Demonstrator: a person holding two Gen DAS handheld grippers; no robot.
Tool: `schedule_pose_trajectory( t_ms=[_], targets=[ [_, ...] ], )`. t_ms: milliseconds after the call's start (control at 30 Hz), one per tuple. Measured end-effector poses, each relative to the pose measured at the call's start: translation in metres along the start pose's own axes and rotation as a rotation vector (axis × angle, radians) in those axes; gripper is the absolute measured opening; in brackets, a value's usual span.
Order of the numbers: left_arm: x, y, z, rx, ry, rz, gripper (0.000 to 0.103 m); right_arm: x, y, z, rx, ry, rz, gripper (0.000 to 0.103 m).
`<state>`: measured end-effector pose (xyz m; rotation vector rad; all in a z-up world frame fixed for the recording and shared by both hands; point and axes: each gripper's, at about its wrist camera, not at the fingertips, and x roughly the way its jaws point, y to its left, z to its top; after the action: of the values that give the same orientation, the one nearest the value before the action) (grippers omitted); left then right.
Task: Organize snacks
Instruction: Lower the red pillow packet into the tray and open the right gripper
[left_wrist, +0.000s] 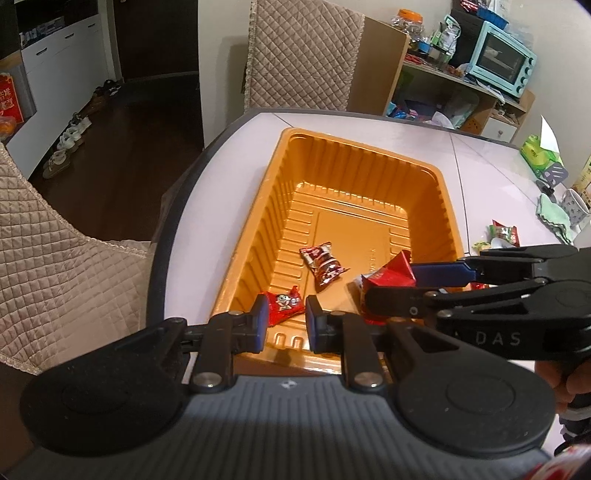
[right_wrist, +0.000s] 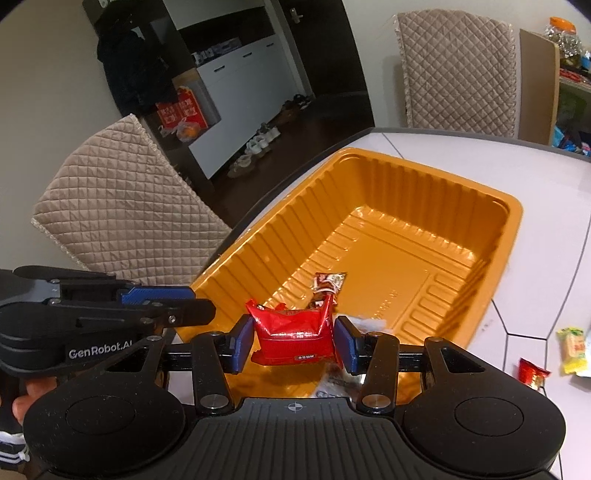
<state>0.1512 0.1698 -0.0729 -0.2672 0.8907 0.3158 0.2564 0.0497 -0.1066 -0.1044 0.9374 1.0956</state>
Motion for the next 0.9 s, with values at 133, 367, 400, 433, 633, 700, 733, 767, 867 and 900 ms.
schedule_pose_trajectory(
  t_ms=[133, 367, 400, 433, 633, 700, 733, 767, 867, 900],
  targets=[
    [-0.002, 0.003, -0.001, -0.008, 0.0, 0.01, 0.019, 0.009, 0.001, 0.004, 0.018, 0.013, 0.004, 0.054],
    [-0.005, 0.003, -0.004, -0.02, 0.005, 0.01, 0.019, 0.007, 0.0, 0.005, 0.039, 0.009, 0.001, 0.067],
    [-0.006, 0.003, -0.004, -0.021, 0.006, 0.009, 0.019, 0.006, 0.001, 0.005, 0.038, 0.01, -0.001, 0.067],
    [-0.006, 0.002, -0.005, -0.022, 0.006, 0.007, 0.019, 0.004, 0.0, 0.004, 0.04, 0.01, -0.002, 0.067],
    [-0.01, -0.005, -0.005, -0.015, 0.005, -0.004, 0.019, -0.009, -0.002, 0.0, 0.057, 0.0, -0.012, 0.068],
    [-0.011, -0.006, -0.005, -0.012, 0.002, -0.007, 0.019, -0.014, -0.003, -0.001, 0.061, -0.007, -0.017, 0.068],
    [-0.012, -0.007, -0.005, -0.009, -0.001, -0.009, 0.019, -0.017, -0.003, -0.002, 0.065, -0.011, -0.019, 0.068],
    [-0.014, -0.008, -0.005, -0.007, -0.003, -0.011, 0.019, -0.02, -0.004, -0.002, 0.068, -0.015, -0.02, 0.068],
    [-0.018, -0.013, -0.006, -0.002, -0.009, -0.016, 0.019, -0.032, -0.005, -0.006, 0.076, -0.03, -0.026, 0.068],
    [-0.019, -0.014, -0.005, 0.0, -0.011, -0.017, 0.019, -0.037, -0.005, -0.008, 0.08, -0.036, -0.027, 0.068]
  ],
)
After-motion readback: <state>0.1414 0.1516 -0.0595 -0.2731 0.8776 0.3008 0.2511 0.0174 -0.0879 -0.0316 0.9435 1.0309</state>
